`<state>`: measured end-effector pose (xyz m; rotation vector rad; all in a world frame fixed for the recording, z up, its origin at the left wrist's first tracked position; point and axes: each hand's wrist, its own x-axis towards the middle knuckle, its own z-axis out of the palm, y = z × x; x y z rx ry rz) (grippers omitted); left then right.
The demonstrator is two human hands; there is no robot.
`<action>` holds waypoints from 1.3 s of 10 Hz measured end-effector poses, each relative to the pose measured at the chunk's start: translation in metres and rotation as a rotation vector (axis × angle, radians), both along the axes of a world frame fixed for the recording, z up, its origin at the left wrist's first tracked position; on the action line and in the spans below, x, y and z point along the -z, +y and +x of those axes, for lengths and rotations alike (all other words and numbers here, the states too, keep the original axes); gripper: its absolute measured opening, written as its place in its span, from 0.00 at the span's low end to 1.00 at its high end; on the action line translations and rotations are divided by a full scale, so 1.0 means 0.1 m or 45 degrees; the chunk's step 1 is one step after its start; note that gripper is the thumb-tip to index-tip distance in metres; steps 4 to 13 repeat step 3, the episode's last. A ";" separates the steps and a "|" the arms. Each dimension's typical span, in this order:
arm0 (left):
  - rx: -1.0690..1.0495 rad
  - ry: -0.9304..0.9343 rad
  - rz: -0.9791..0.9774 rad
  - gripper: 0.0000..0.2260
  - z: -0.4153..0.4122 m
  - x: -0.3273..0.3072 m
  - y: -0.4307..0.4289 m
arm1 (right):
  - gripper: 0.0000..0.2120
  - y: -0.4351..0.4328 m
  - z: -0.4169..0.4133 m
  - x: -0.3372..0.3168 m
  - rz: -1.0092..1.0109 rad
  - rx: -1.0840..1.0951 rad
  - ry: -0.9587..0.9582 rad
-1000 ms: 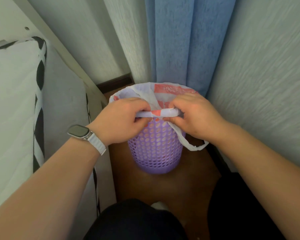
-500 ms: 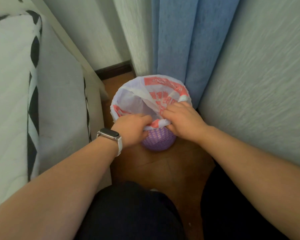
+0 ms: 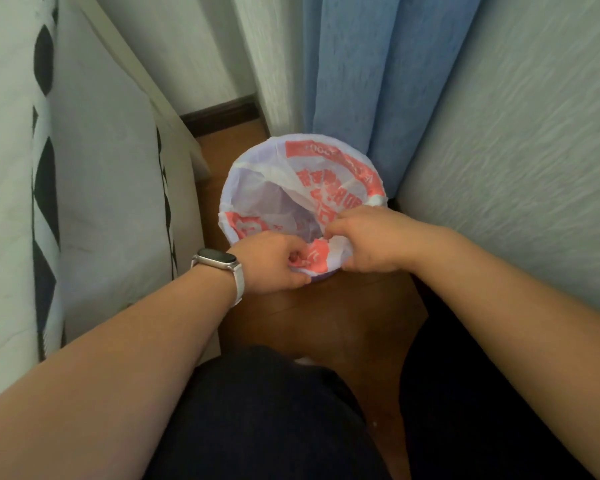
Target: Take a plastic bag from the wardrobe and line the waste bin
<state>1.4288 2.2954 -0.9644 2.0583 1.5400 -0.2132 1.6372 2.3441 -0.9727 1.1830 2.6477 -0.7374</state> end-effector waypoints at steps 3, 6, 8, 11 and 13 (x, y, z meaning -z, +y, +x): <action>0.107 0.114 0.492 0.23 0.01 -0.52 0.10 | 0.19 -0.08 -0.16 -0.26 0.274 0.239 0.210; 0.107 0.114 0.492 0.23 0.01 -0.52 0.10 | 0.19 -0.08 -0.16 -0.26 0.274 0.239 0.210; 0.107 0.114 0.492 0.23 0.01 -0.52 0.10 | 0.19 -0.08 -0.16 -0.26 0.274 0.239 0.210; 0.107 0.114 0.492 0.23 0.01 -0.52 0.10 | 0.19 -0.08 -0.16 -0.26 0.274 0.239 0.210; 0.107 0.114 0.492 0.23 0.01 -0.52 0.10 | 0.19 -0.08 -0.16 -0.26 0.274 0.239 0.210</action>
